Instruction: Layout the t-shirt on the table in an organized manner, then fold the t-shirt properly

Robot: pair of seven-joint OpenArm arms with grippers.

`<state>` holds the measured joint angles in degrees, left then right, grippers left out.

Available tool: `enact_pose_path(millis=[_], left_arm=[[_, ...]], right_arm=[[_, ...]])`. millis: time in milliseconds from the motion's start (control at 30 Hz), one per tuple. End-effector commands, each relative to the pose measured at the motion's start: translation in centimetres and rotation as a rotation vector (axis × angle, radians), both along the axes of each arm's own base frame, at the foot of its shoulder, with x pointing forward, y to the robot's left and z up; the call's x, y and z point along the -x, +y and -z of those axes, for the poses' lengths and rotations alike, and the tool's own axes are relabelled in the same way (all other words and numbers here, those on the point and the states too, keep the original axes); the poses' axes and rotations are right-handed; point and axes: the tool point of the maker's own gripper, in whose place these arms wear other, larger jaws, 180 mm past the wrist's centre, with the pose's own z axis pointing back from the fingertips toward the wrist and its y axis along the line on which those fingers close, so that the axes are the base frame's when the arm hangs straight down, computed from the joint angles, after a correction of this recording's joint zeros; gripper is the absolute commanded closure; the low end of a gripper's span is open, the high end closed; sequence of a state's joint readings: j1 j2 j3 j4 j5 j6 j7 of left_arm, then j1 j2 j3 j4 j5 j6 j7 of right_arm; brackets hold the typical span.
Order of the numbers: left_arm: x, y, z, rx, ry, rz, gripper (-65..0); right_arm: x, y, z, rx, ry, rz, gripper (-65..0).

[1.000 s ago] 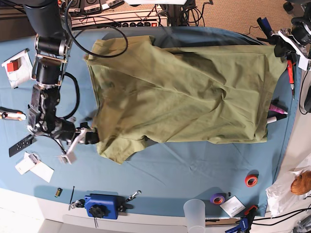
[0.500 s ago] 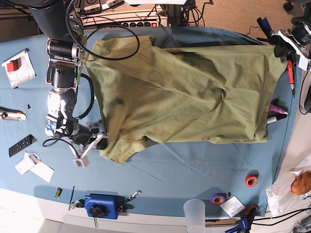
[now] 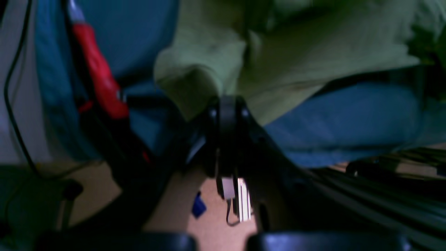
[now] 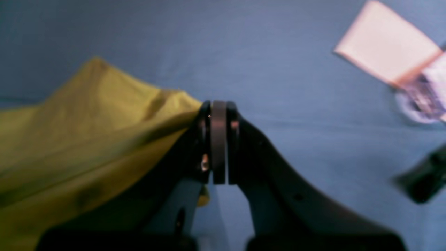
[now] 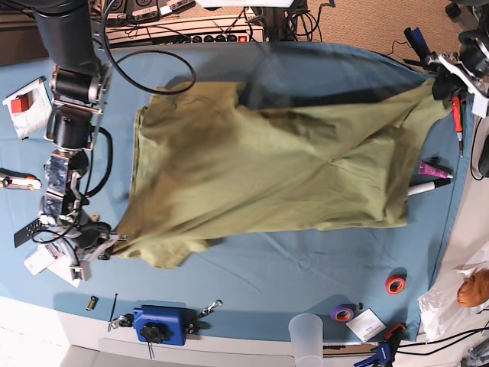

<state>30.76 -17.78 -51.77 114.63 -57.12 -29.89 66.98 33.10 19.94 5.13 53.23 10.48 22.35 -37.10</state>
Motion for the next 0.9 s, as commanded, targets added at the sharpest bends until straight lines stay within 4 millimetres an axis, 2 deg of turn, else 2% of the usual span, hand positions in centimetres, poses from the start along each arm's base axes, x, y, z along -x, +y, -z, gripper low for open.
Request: enact_pose_path(millis=[0, 200, 333, 400, 500, 533, 567, 667, 800, 867], left_arm=[[-0.4, 0.3, -0.9, -0.016, -0.030, 0.007, 0.0], [-0.7, 0.3, -1.1, -0.017, -0.040, 0.006, 0.0], [0.7, 0.2, 0.1, -0.020, 0.052, 0.022, -25.2], [1.4, 0.1, 0.6, -0.023, 0.102, 0.032, -29.7], [1.1, 0.2, 0.4, -0.022, 0.083, 0.027, -29.6], [0.6, 0.2, 0.0, -0.019, 0.050, 0.020, -29.6], [0.0, 0.3, -0.4, -0.016, 0.009, 0.010, -29.6], [-3.0, 0.6, -3.1, -0.007, -0.176, -0.026, -29.6], [-7.9, 0.7, -7.2, -0.017, -0.373, -0.018, -29.6], [-10.2, 0.2, -8.0, -0.056, -0.394, 0.014, -29.5]], right_arm=[[-1.4, -1.2, -3.3, 0.019, -0.081, 0.017, 0.0], [-0.7, -1.7, -2.5, 0.027, -0.039, 0.021, 0.0], [-0.5, -1.7, -2.1, 0.028, -0.015, 0.023, 0.0], [-0.2, -1.6, -1.8, 0.029, 0.012, 0.014, 0.0], [0.3, -0.7, -1.1, 0.033, 0.056, -0.052, 0.0], [0.5, -0.4, -0.8, 0.035, 0.075, -0.077, 0.0], [0.8, -0.2, -0.6, 0.037, 0.092, -0.095, -2.7], [1.2, 0.5, -0.2, 0.005, 0.124, -0.123, -8.5], [1.5, 1.4, 0.0, -0.049, 0.146, -0.143, -8.6], [1.6, 1.6, 0.0, -0.061, 0.150, -0.144, -8.6]])
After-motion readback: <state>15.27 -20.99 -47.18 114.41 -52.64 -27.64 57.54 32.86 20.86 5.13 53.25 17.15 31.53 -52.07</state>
